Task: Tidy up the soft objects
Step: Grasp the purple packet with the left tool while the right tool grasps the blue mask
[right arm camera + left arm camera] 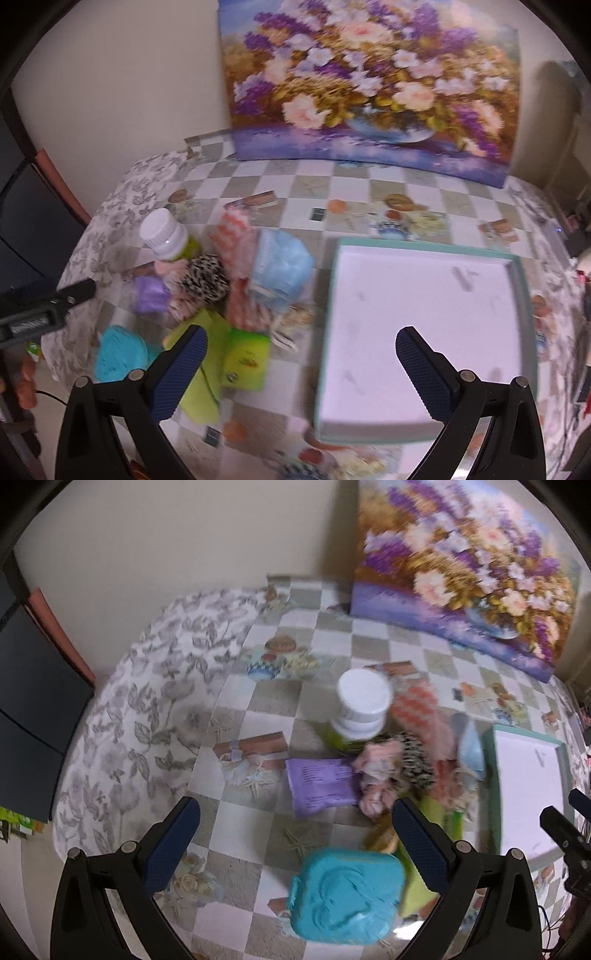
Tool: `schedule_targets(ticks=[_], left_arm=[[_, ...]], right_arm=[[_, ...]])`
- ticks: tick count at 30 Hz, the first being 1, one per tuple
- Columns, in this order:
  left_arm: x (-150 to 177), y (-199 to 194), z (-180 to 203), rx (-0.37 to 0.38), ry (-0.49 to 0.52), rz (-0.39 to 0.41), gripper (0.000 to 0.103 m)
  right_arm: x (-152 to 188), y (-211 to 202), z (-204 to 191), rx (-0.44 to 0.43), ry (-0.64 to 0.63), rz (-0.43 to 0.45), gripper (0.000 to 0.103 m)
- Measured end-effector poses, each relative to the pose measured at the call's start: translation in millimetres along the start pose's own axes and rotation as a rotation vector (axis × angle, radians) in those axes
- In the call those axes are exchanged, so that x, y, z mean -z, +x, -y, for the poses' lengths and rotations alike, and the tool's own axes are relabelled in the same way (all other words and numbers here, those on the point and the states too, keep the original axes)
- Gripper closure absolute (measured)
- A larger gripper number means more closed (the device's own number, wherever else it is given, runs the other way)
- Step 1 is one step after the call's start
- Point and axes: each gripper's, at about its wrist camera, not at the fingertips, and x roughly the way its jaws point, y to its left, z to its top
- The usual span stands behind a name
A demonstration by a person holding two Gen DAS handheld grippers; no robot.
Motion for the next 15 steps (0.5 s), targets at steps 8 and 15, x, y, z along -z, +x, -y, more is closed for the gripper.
schedule_targets(ticks=[8,15], left_arm=[[-7,69,-16,0.069,-0.05,-0.133,0.0],[-12,106,-15,0.124,-0.034,-0.193,0.0]], right_arm=[[-27,73,7,-0.049,0.095,-0.1,0.012],[-36,116,9,-0.105,0.144,-0.156,0.022]])
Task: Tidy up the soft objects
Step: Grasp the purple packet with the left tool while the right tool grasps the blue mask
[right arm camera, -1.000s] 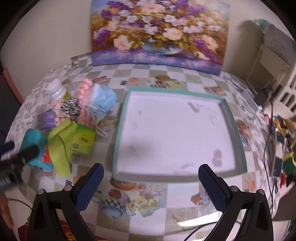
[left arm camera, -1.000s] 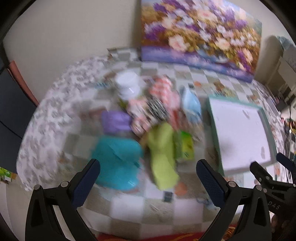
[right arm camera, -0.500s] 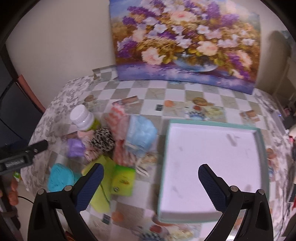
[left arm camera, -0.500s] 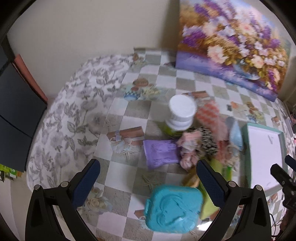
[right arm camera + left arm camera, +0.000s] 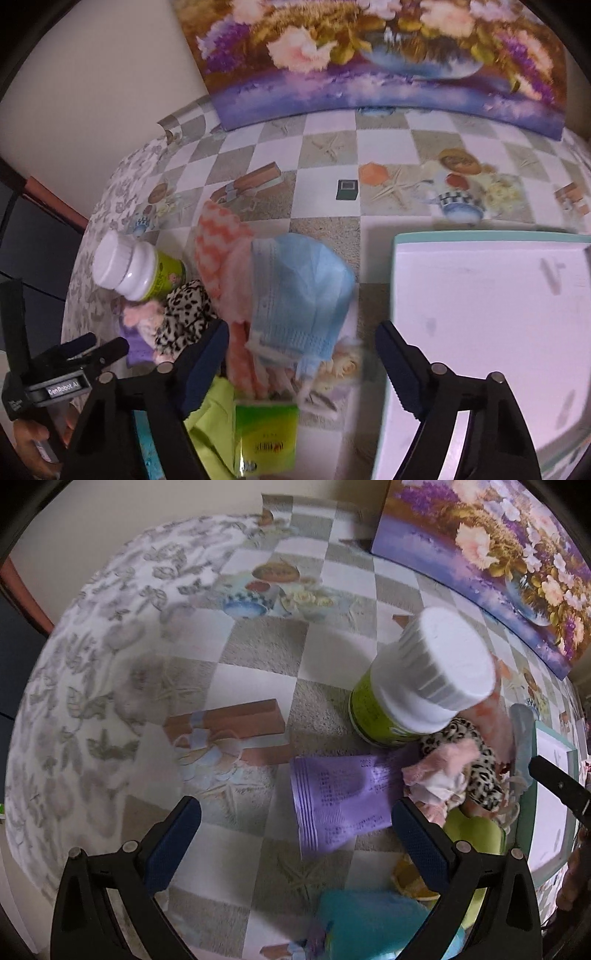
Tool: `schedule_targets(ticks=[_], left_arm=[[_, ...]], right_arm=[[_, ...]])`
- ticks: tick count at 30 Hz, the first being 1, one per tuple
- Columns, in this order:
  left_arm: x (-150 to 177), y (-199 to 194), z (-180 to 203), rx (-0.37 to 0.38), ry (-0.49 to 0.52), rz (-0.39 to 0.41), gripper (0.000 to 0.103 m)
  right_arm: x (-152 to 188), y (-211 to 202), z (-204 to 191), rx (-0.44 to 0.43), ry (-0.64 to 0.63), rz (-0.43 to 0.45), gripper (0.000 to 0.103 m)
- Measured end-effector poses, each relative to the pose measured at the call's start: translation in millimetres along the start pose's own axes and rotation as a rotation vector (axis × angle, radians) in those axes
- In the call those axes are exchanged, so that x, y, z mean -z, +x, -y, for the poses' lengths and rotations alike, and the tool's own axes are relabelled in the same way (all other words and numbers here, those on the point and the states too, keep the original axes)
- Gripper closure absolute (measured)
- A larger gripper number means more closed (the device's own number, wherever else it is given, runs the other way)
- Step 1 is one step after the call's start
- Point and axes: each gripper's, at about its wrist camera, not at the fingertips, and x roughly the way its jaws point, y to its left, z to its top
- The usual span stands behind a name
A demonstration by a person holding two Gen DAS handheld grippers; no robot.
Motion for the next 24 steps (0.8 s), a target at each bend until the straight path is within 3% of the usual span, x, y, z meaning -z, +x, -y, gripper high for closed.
schedule_targets(ticks=[3,7,9,13,18,24], left_arm=[[-1,11,3,0.027,0.015,-0.021,0.004],[-3,21,5,0.065,0.019,-0.05,0.02],[-2,21,7,0.071,0.021,-0.051,0.023],[-4,25,8,0.118,0.021,-0.074,0.047],[-4,25,11,0.119,0.003,-0.064,0.055],[-1,15,-5,0.158,-0.055,-0.045,0.07]], right_arm=[[-3,8,1,-0.013,0.013,-0.014,0.031],[-3,16,1,-0.017,0.017,-0.03,0.036],[-2,20,0,-0.028,0.016,-0.043,0.046],[1,23,-3,-0.039,0.007,-0.047,0.062],[4,18,-6,-0.058,-0.007,-0.035,0.081],[6,11,-5,-0.079,-0.001,-0.023,0.087]])
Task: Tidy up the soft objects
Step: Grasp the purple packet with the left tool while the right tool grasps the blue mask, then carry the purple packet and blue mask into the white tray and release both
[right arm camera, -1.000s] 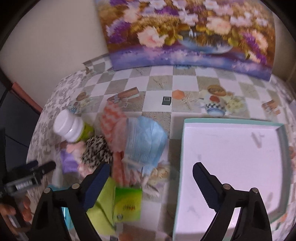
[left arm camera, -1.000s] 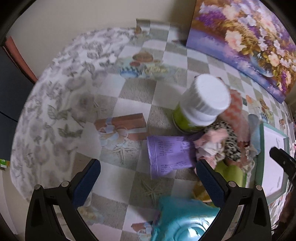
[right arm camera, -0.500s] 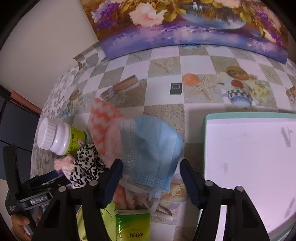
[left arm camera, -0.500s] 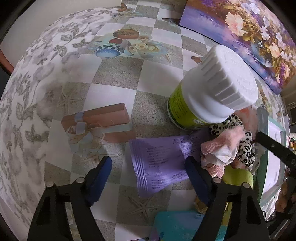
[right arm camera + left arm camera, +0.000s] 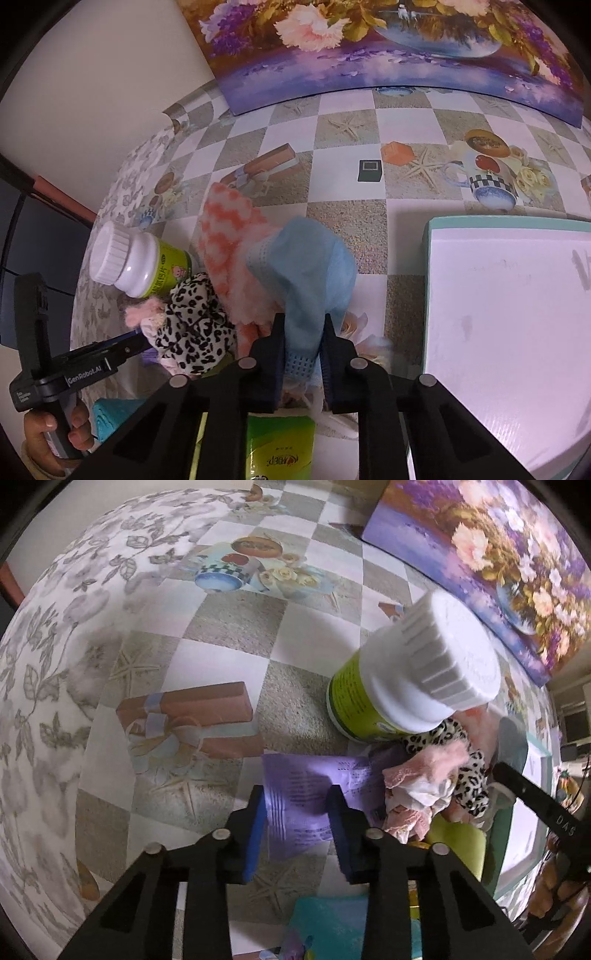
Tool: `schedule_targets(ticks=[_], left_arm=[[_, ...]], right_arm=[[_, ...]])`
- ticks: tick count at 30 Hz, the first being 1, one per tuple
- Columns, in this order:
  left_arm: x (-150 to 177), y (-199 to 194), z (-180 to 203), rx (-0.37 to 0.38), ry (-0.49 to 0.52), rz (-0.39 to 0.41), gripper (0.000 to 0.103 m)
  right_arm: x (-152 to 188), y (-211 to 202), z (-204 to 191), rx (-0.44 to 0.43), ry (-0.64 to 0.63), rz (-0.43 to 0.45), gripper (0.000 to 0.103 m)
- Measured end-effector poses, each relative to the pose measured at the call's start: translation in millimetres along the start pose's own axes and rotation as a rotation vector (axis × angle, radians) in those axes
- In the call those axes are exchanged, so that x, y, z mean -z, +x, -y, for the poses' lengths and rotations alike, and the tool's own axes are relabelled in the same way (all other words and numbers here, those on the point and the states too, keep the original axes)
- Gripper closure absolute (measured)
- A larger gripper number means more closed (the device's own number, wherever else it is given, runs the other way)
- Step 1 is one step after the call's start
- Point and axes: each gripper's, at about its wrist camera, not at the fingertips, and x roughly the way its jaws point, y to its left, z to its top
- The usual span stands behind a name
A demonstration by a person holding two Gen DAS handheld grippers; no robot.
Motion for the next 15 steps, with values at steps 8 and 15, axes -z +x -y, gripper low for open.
schedule_targets(ticks=[8,15], left_arm=[[10,-27,-19,0.046,-0.058,0.045,0.083],[22,-54,-34,0.026,-0.103,0.093,0.09]], right_arm=[[2,-14,1,-0.027,0.005,0.024,0.088],[4,-32,1,-0.051,0.011,0.056,0.088]])
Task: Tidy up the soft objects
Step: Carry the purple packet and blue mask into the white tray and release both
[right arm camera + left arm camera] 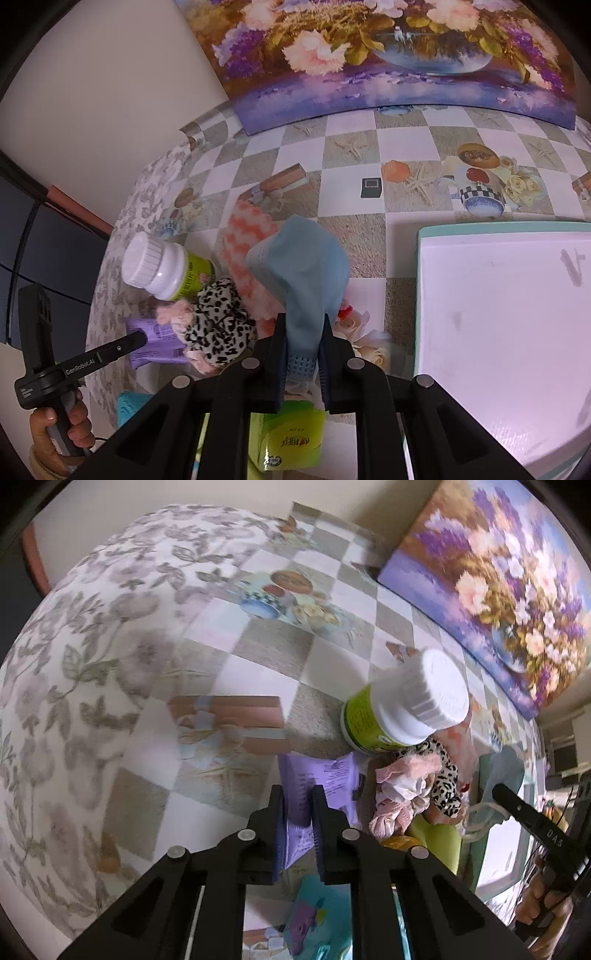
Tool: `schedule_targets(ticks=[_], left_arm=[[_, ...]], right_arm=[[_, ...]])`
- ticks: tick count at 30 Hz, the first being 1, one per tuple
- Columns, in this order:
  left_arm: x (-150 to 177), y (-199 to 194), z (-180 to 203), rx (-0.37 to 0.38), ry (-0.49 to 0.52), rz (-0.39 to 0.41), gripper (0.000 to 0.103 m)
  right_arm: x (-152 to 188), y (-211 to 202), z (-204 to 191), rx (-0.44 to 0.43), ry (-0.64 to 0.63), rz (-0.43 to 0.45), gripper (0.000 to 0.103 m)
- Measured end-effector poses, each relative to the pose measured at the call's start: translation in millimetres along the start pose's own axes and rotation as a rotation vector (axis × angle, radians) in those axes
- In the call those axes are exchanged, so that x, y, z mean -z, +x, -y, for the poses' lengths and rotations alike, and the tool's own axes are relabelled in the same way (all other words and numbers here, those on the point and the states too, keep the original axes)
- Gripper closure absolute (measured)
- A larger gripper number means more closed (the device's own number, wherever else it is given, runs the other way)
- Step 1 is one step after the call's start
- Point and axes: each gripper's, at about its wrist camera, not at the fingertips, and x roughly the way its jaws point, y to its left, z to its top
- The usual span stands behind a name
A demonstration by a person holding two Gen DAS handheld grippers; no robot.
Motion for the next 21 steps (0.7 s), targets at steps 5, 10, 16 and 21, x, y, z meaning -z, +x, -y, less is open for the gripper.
schedule_targets(ticks=[5,10,16,21], left_arm=[[6,-27,-7,0.003,-0.045,0.046,0.092],[10,-71,7,0.027,-0.056,0.157,0.092],[24,-124,59,0.103,-0.012,0.288,0.092],[40,-128,122,0.167,0.066,0.3,0.092]], right_arm=[[2,-16,1,-0.014,0.008,0.027,0.088],[5,-42,6,-0.024,0.024,0.072,0.088],[13,-84,15,0.007,0.036,0.145,0.088],[22,-111,34,0.08,0.065,0.182,0.088]])
